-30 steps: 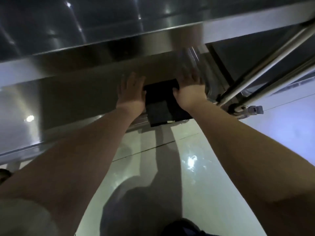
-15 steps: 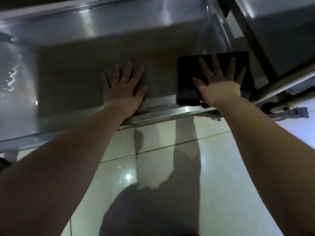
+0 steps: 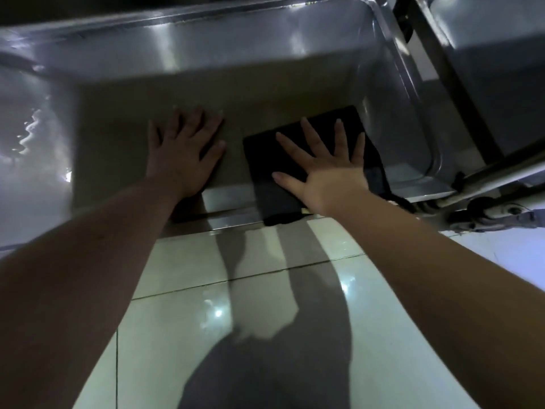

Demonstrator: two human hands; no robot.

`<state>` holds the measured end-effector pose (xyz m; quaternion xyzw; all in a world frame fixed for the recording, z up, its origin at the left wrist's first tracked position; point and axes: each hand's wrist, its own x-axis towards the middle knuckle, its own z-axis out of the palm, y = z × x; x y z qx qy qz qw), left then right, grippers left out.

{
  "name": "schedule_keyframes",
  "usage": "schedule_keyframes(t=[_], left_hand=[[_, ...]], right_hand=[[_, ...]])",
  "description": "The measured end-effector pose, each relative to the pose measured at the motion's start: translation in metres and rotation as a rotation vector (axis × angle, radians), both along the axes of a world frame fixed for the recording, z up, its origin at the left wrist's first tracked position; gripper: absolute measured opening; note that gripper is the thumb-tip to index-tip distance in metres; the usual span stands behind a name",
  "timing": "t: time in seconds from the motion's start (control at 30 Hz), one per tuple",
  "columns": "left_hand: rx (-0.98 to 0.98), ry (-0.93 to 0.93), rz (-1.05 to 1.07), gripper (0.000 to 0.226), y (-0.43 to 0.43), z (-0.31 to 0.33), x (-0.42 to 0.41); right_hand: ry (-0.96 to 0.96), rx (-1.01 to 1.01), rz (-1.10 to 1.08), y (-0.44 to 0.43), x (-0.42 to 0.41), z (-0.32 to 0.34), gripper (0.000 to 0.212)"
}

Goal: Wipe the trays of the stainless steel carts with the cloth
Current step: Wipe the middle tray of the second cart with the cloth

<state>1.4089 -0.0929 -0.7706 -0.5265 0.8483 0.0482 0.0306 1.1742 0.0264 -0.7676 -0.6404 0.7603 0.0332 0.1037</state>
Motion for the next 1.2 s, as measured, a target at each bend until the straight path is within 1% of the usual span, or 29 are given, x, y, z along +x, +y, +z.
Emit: schedule_keyframes(t=[0.07, 0.13, 0.2, 0.23, 0.3, 0.33, 0.37, 0.47, 0.53, 0.6, 0.67, 0.8, 0.87, 0.93, 0.97, 1.0, 1.1, 1.13, 1.2], left_hand=[[0.003, 0.023, 0.008, 0.055, -0.001, 0.001, 0.000], [0.001, 0.022, 0.020, 0.054, -0.002, -0.001, 0.000], [-0.019, 0.023, 0.025, 0.053, -0.001, -0.003, -0.001], [-0.025, 0.028, 0.026, 0.052, -0.001, -0.003, -0.001], [-0.022, 0.035, 0.026, 0.051, -0.001, -0.002, -0.001], [-0.020, 0.040, 0.033, 0.051, 0.000, -0.002, 0.000], [-0.020, 0.053, 0.059, 0.051, 0.000, -0.003, 0.000], [-0.026, 0.080, 0.261, 0.054, 0.001, -0.004, 0.002], [-0.027, 0.041, 0.312, 0.056, 0.000, -0.004, 0.002], [-0.015, 0.034, 0.291, 0.056, -0.002, -0.004, 0.001], [-0.010, 0.042, 0.281, 0.053, -0.004, -0.007, 0.001], [0.007, 0.054, 0.275, 0.051, -0.006, -0.010, -0.002], [0.005, 0.052, 0.268, 0.051, -0.006, -0.009, -0.004], [-0.002, 0.037, 0.269, 0.051, -0.005, -0.008, -0.005], [-0.002, 0.034, 0.270, 0.051, -0.004, -0.008, -0.005], [0.000, 0.031, 0.272, 0.051, -0.004, -0.008, -0.004], [0.007, 0.010, 0.285, 0.054, -0.003, -0.007, -0.001], [0.006, 0.003, 0.287, 0.055, -0.004, -0.007, 0.000], [0.011, 0.017, 0.287, 0.055, -0.005, -0.008, 0.001]], right_hand=[[0.025, 0.003, -0.066, -0.006, -0.035, 0.001, 0.068], [0.057, 0.008, -0.187, -0.011, -0.077, 0.003, 0.068], [0.062, 0.016, -0.309, -0.015, -0.101, 0.004, 0.068], [0.067, 0.003, -0.360, -0.020, -0.100, 0.003, 0.069], [0.066, -0.041, -0.423, -0.035, -0.071, 0.001, 0.070], [0.057, -0.065, -0.406, -0.044, -0.047, 0.000, 0.070], [0.046, -0.089, -0.344, -0.053, -0.019, 0.000, 0.071], [0.024, -0.131, -0.036, -0.071, 0.060, -0.004, 0.071], [0.023, -0.104, 0.102, -0.080, 0.076, -0.003, 0.069], [0.002, -0.124, 0.143, -0.090, 0.054, -0.005, 0.066], [0.014, -0.146, 0.064, -0.099, 0.008, -0.006, 0.065], [0.068, -0.063, -0.223, -0.099, -0.082, -0.002, 0.066], [0.058, -0.043, -0.309, -0.099, -0.092, -0.003, 0.066], [0.044, -0.050, -0.394, -0.112, -0.070, -0.003, 0.068], [0.037, -0.059, -0.388, -0.121, -0.049, -0.002, 0.069], [0.029, -0.069, -0.322, -0.129, -0.023, -0.002, 0.069], [0.020, -0.082, 0.037, -0.136, 0.051, -0.004, 0.067], [0.014, -0.070, 0.102, -0.136, 0.061, -0.004, 0.067], [0.008, -0.074, 0.134, -0.138, 0.054, -0.006, 0.066]])
